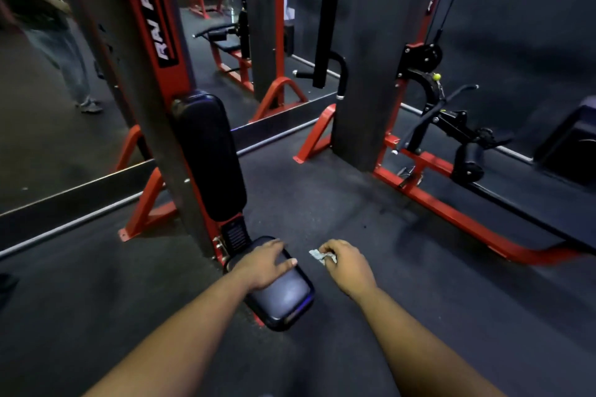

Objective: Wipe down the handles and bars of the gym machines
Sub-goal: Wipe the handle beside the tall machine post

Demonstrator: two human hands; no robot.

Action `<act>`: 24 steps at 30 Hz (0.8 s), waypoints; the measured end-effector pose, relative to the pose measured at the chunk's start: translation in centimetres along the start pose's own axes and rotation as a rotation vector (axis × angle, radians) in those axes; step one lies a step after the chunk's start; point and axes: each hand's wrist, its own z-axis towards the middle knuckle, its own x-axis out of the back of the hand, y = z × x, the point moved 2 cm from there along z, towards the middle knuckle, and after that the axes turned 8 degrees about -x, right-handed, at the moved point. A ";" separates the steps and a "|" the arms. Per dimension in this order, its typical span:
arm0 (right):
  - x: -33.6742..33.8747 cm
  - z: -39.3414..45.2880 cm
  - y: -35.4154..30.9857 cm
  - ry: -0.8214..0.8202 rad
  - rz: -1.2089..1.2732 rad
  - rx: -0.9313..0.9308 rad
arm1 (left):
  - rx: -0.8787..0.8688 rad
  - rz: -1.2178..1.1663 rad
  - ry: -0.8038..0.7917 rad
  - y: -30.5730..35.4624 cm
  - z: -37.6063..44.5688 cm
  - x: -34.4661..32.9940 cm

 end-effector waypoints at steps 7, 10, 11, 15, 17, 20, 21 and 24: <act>5.1 7.4 5.8 0.031 -0.031 -0.018 | -0.002 0.029 -0.049 3.5 11.4 -1.3; 7.4 11.8 8.5 0.060 -0.032 -0.052 | 0.001 0.025 -0.057 4.7 17.3 -1.6; 8.3 13.1 9.3 0.071 -0.031 -0.065 | 0.003 0.027 -0.064 5.1 19.2 -1.6; 11.8 17.6 11.6 0.088 -0.043 -0.089 | -0.019 0.054 -0.103 7.6 26.0 -0.1; 13.4 19.7 12.2 0.092 -0.033 -0.093 | -0.023 0.061 -0.092 8.8 28.8 1.2; 15.3 23.9 13.3 0.093 -0.003 -0.095 | -0.021 0.084 -0.083 10.0 33.1 2.4; 15.8 25.1 13.5 0.091 0.007 -0.089 | -0.014 0.091 -0.085 10.3 34.2 2.8; 17.1 29.4 14.4 0.090 0.052 -0.058 | 0.001 0.103 -0.091 10.8 37.8 3.7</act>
